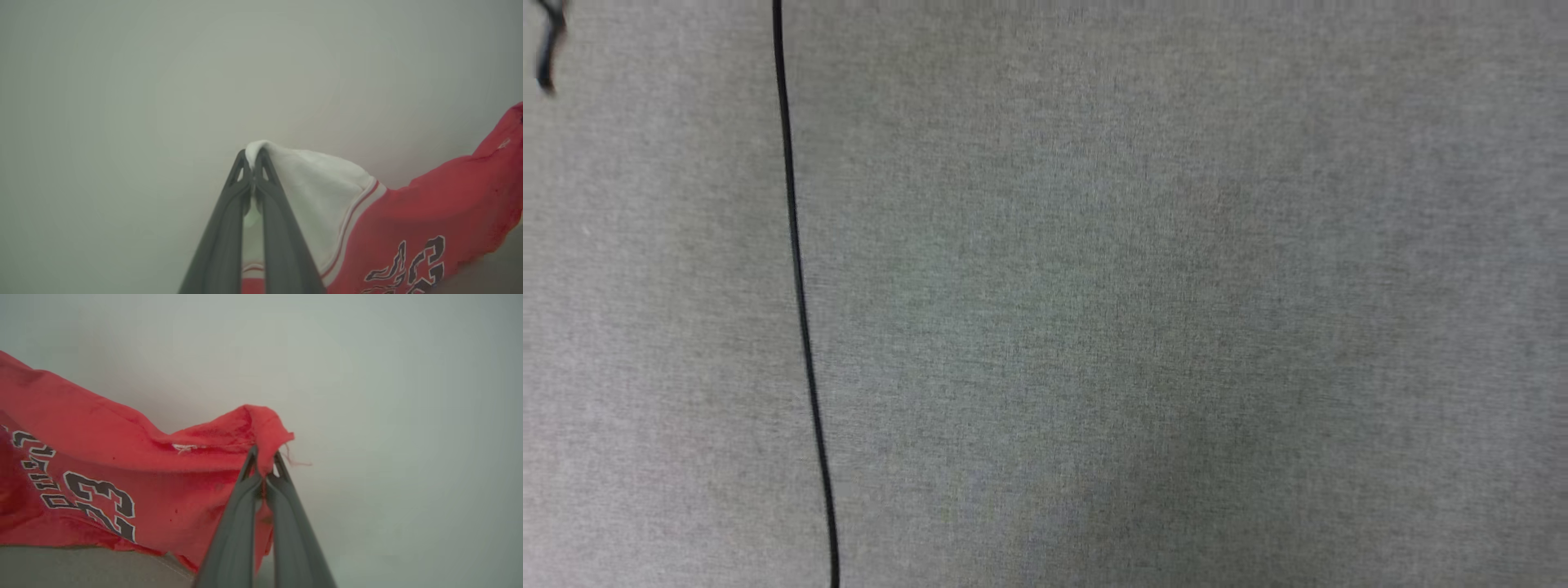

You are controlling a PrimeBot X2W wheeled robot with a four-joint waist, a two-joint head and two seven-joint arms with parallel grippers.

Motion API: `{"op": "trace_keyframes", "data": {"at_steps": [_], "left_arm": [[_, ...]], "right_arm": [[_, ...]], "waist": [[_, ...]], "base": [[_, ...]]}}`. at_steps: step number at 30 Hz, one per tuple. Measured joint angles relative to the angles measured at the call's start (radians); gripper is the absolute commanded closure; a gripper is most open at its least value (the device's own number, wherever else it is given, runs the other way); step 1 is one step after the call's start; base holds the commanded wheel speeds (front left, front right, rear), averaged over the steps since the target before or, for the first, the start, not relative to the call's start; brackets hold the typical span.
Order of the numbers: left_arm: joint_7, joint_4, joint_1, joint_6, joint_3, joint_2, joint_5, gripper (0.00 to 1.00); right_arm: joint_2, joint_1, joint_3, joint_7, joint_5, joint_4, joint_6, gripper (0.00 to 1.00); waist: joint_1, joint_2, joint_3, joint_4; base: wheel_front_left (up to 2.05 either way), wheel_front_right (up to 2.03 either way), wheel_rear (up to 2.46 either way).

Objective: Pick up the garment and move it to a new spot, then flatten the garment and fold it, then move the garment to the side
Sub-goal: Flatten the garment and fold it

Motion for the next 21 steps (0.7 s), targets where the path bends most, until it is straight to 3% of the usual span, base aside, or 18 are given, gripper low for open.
{"op": "trace_keyframes", "data": {"at_steps": [9, 15, 21], "left_arm": [[-0.016, -0.08, 0.377, 0.021, -0.019, 0.005, -0.028, 1.0], [-0.017, -0.236, 0.68, 0.102, 0.0, 0.068, -0.062, 1.0], [-0.005, -0.443, 1.005, 0.214, 0.009, 0.127, -0.116, 1.0]], "right_arm": [[-0.015, 0.314, 0.12, -0.054, 0.104, -0.013, 0.0, 1.0], [-0.062, 0.532, 0.169, -0.055, 0.181, -0.077, 0.0, 1.0], [-0.101, 0.755, 0.191, -0.047, 0.239, -0.145, 0.0, 1.0]], "waist": [[-0.0001, 0.0, -0.14, -0.007], [-0.0002, 0.0, -0.249, -0.007], [-0.0003, 0.0001, -0.354, -0.009]], "base": [[0.0, 0.0, 0.0], [0.0, 0.0, 0.0], [0.0, 0.0, 0.0]]}}
